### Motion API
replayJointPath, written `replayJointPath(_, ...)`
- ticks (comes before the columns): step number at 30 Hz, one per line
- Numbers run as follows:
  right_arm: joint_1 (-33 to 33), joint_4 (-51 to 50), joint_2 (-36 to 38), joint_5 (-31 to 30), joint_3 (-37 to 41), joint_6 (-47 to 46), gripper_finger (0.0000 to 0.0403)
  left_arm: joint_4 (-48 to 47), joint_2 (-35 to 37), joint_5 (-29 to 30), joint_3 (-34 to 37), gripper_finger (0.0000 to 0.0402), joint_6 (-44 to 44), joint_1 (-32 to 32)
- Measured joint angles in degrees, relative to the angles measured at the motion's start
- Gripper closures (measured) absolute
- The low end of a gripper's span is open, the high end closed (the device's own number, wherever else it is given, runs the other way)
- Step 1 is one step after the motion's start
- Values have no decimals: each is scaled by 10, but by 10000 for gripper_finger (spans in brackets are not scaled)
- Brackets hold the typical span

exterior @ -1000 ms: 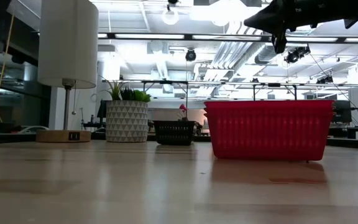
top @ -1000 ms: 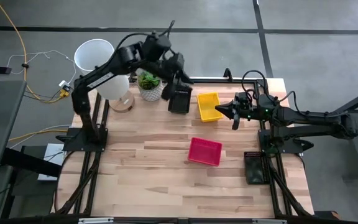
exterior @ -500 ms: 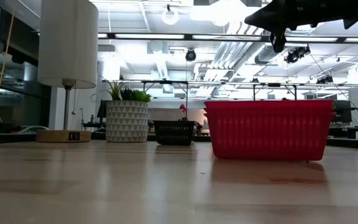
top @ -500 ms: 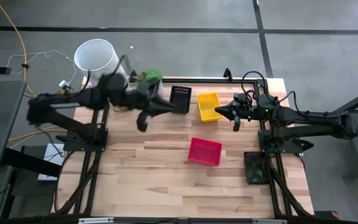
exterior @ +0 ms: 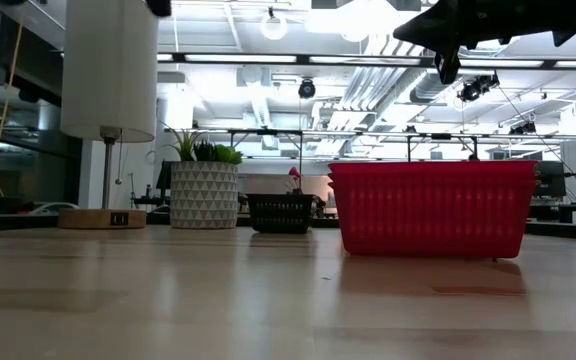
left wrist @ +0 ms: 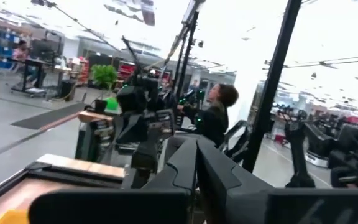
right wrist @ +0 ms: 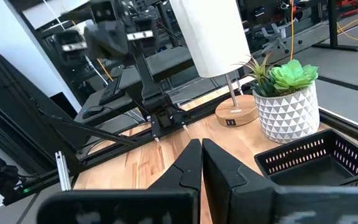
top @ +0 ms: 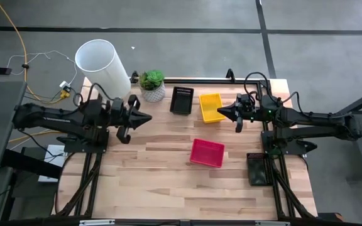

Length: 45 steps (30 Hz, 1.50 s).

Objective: Stack baskets by color
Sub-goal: Stack the bottom black bin on top of the top black bin on the table

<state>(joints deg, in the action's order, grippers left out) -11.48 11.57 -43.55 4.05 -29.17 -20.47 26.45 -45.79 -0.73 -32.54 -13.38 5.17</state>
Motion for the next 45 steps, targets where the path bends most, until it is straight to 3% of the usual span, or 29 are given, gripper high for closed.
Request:
replayJointPath(7, 0, 2, 0, -1, 0, 0, 400, 39, 31, 19, 54, 401, 0, 0)
replayJointPath(27, 0, 34, 0, 1, 0, -43, 400, 38, 34, 19, 55, 401, 0, 0)
replayJointPath(32, 0, 86, 0, 55, -21, -91, 400, 35, 34, 19, 55, 401, 0, 0)
replayJointPath(36, 0, -67, -2, 94, -104, -64, 400, 33, 34, 19, 55, 401, 0, 0)
replayJointPath(42, 0, -478, -33, 113, -257, -52, 398, 33, 34, 19, 55, 401, 0, 0)
replayJointPath(45, 4, -648, -56, 135, -308, -57, 374, 32, 34, 19, 55, 401, 0, 0)
